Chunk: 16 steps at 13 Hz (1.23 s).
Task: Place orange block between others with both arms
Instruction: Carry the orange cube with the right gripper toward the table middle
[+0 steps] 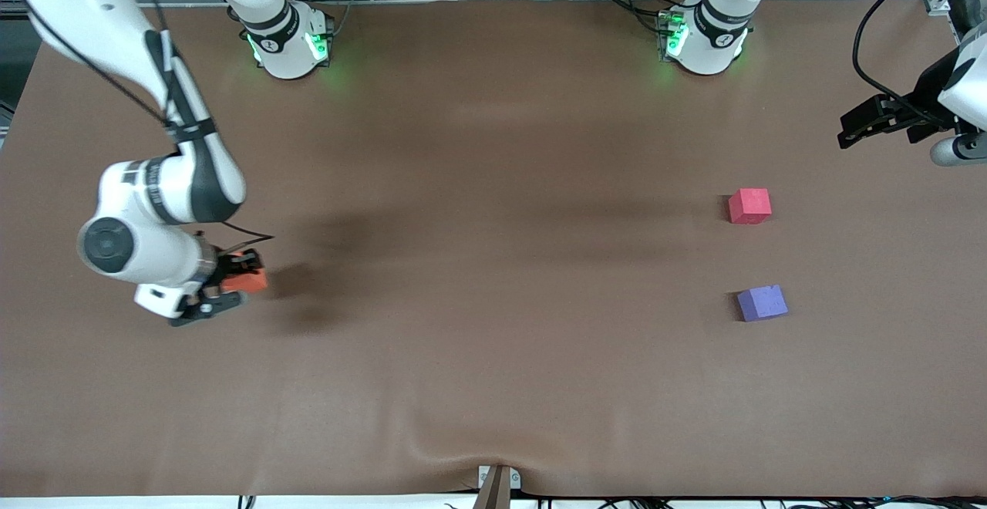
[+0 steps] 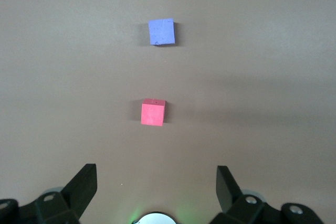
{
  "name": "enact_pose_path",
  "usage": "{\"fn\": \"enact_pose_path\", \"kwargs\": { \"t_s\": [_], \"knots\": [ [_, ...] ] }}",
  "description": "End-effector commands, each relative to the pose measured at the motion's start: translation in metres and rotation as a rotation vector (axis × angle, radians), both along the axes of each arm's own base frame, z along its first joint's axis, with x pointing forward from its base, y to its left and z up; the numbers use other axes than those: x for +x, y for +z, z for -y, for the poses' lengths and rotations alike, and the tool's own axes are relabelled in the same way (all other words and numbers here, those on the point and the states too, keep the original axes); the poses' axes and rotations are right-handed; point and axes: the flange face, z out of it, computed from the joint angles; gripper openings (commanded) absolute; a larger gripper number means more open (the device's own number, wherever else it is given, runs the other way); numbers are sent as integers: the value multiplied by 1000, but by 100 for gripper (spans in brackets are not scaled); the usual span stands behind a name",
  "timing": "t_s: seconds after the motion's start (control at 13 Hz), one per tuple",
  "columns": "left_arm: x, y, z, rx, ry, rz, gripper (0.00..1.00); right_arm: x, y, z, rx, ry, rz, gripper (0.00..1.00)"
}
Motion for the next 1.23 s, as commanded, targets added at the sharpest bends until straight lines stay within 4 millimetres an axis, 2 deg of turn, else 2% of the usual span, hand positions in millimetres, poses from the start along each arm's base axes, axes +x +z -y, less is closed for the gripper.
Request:
{"fn": "enact_pose_path", "kwargs": {
  "t_s": [0.0,0.15,0.38,0.69,1.0,1.15],
  "knots": [
    [-3,6,0,6,-10,2,100,-3,-11,-56,85,5,-26,0],
    [-3,6,-1,6,-8,2,100,-13,-31,-119,173,14,-71,0],
    [-3,12,-3,3,-5,14,100,-35,-42,-215,229,-27,-111,0],
    [-1,12,-5,4,-2,22,100,-65,-40,-307,201,-138,-76,0],
    [0,9,-1,-5,11,17,100,-91,-46,-352,149,-281,-88,0],
    [7,-2,-4,-19,2,-2,100,-100,-47,-371,108,-350,-72,0]
  ]
}}
